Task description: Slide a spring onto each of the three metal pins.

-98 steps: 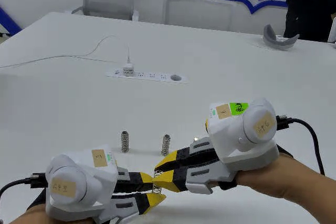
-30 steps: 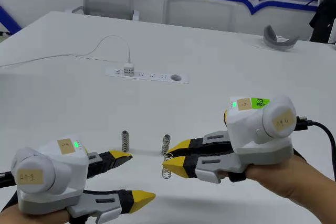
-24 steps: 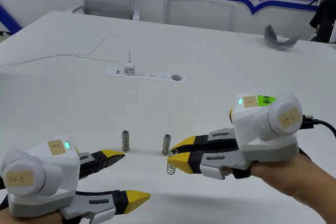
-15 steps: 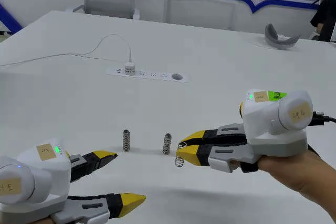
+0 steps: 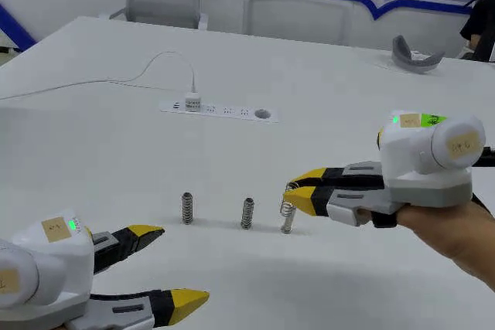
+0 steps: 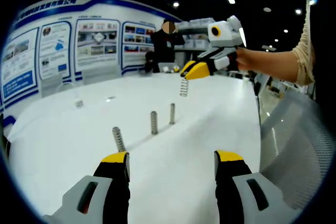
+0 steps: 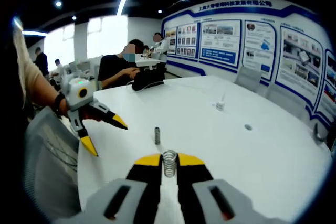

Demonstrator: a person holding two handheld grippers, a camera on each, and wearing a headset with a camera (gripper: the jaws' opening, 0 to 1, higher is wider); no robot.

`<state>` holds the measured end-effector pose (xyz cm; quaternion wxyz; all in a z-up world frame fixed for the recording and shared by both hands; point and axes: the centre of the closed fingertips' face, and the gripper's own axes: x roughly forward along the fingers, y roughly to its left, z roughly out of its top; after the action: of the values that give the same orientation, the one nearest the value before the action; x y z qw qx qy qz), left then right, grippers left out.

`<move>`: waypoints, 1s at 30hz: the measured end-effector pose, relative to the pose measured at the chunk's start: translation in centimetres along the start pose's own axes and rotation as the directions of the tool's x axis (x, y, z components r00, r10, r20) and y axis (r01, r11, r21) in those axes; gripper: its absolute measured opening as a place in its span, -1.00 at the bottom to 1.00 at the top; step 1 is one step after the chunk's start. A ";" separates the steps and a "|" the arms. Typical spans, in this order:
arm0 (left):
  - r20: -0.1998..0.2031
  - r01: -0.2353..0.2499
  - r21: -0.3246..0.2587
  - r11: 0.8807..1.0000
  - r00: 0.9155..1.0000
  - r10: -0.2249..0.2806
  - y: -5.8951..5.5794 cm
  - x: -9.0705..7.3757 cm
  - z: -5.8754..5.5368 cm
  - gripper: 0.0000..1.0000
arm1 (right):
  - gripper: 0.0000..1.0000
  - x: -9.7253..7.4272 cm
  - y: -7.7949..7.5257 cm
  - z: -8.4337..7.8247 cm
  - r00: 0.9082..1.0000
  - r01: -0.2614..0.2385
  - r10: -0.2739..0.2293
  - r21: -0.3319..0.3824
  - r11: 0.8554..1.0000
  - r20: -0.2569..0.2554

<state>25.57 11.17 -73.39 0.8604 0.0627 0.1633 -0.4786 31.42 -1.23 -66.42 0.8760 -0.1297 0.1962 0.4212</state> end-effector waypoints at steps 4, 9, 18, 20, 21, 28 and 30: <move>0.000 0.003 -0.001 1.000 1.000 -0.003 -0.3 0.1 0.0 0.34 | -0.77 0.4 -2.1 -0.4 0.998 0.061 -0.061 0.021 0.998 -0.003; 0.003 0.002 -0.001 1.000 1.000 -0.002 -0.3 0.1 0.2 0.34 | -0.77 1.1 -3.4 -1.1 0.995 0.100 -0.100 0.046 0.994 -0.013; -0.004 -0.001 -0.004 1.000 1.000 0.001 -0.3 0.0 0.0 0.31 | -0.77 2.3 -3.9 -2.9 0.993 0.115 -0.112 0.071 0.991 -0.041; -0.004 -0.002 -0.004 1.000 1.000 0.002 -0.3 0.0 0.0 0.31 | -0.77 2.4 -4.0 -3.2 0.992 0.118 -0.115 0.077 0.990 -0.044; -0.005 -0.001 -0.004 1.000 1.000 0.001 -0.4 0.0 0.0 0.30 | -0.77 2.4 -4.0 -3.3 0.992 0.119 -0.116 0.079 0.990 -0.044; -0.008 0.004 -0.006 1.000 1.000 -0.004 -0.5 0.0 -0.1 0.29 | -0.77 2.5 -4.0 -4.0 0.991 0.129 -0.125 0.098 0.987 -0.043; -0.009 0.006 -0.005 1.000 1.000 -0.006 -0.6 0.0 -0.2 0.28 | -0.77 2.6 -4.1 -4.2 0.991 0.132 -0.129 0.104 0.986 -0.044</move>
<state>25.06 10.88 -73.55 0.8583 0.0620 0.1687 -0.4806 35.15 -3.59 -71.12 0.9036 -0.1028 0.2257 0.3493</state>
